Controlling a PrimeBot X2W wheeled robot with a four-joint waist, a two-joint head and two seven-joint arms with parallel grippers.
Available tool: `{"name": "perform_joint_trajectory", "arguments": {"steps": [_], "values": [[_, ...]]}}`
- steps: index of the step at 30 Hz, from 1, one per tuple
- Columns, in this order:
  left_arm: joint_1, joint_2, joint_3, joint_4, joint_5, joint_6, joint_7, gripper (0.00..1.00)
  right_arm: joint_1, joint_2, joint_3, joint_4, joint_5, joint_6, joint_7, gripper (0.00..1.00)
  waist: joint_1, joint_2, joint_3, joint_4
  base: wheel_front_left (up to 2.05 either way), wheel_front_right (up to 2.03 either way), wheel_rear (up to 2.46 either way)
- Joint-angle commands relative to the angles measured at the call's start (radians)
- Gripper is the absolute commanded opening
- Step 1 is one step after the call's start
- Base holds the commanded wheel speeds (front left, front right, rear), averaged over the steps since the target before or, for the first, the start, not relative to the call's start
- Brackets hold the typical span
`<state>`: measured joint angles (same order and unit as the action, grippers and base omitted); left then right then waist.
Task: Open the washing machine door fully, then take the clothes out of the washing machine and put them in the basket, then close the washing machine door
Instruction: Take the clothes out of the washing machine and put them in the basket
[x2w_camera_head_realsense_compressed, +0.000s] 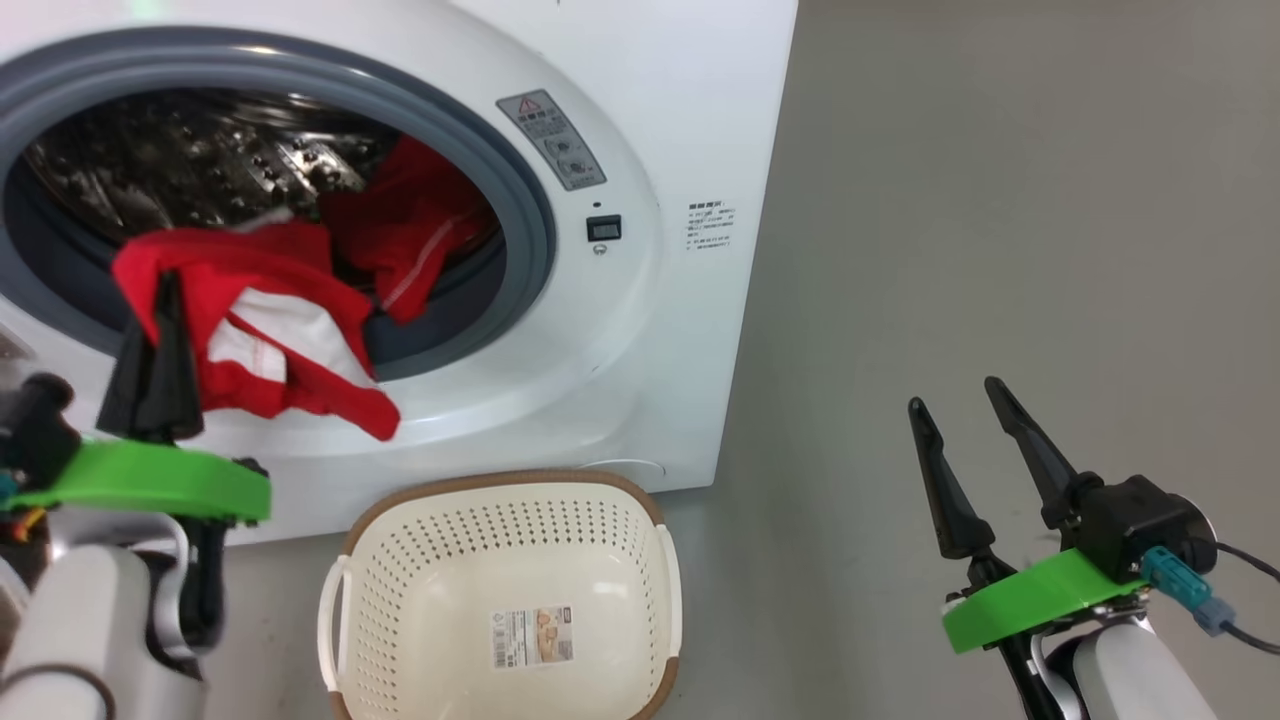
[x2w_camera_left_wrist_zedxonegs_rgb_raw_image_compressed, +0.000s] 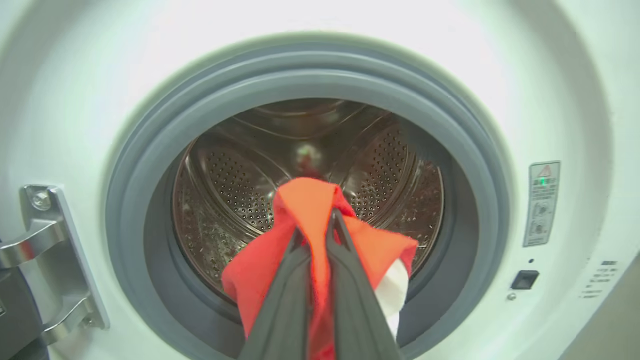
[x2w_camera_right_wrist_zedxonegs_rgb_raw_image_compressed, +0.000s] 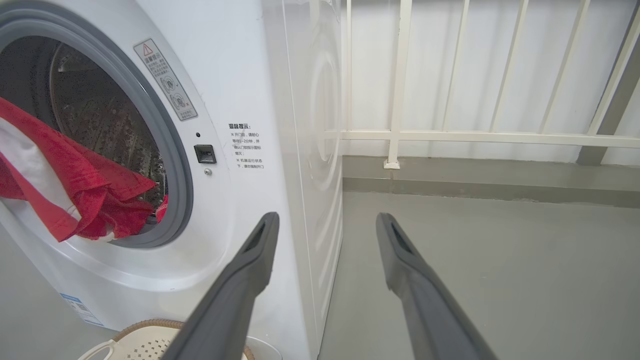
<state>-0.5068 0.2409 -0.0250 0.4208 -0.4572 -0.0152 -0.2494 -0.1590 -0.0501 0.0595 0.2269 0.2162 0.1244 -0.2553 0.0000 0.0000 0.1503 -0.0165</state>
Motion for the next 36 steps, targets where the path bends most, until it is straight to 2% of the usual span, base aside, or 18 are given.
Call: {"name": "perform_joint_trajectory", "arguments": {"steps": [1,7,11,16,23,28,29,36], "values": [[0.012,0.034,0.031,-0.06,0.005,0.014,-0.004,0.0,0.012,0.0,0.019,-0.024,0.001,0.006,-0.006,1.0,0.0,0.0,-0.01,0.0,0.0,0.0,0.0],[0.118,0.032,0.013,-0.283,0.028,0.056,0.038,0.0,0.025,0.0,0.027,-0.028,0.01,0.006,-0.006,1.0,0.0,0.0,-0.022,-0.006,0.0,0.0,0.0],[0.204,0.008,-0.016,-0.43,0.04,0.086,0.072,0.0,0.032,0.0,0.027,-0.031,0.018,0.006,-0.006,1.0,0.0,0.0,-0.033,-0.011,0.0,0.0,0.0],[0.305,-0.026,-0.058,-0.516,0.032,0.107,0.122,0.0,0.036,0.0,0.035,-0.036,0.026,0.006,-0.006,1.0,0.0,0.0,-0.03,-0.014,0.0,0.0,0.0],[0.376,-0.07,-0.095,-0.451,-0.005,0.1,0.132,0.0,0.027,0.0,0.04,-0.046,0.029,0.006,-0.006,1.0,0.0,0.0,0.005,-0.019,0.0,0.0,0.0],[0.349,-0.09,-0.101,-0.282,-0.048,0.062,0.116,0.0,0.01,0.0,0.05,-0.048,0.023,0.006,-0.006,1.0,0.0,0.0,0.049,-0.024,0.0,0.0,0.0],[0.349,-0.09,-0.101,-0.282,-0.048,0.062,0.116,0.0,0.01,0.0,0.05,-0.048,0.023,0.006,-0.006,1.0,0.0,0.0,0.049,-0.024,0.0,0.0,0.0],[0.229,-0.097,-0.125,-0.004,-0.061,0.005,0.097,0.0,-0.022,0.0,0.056,-0.053,0.021,0.006,-0.006,1.0,0.0,0.0,0.131,-0.042,0.0,0.0,0.0]]}}
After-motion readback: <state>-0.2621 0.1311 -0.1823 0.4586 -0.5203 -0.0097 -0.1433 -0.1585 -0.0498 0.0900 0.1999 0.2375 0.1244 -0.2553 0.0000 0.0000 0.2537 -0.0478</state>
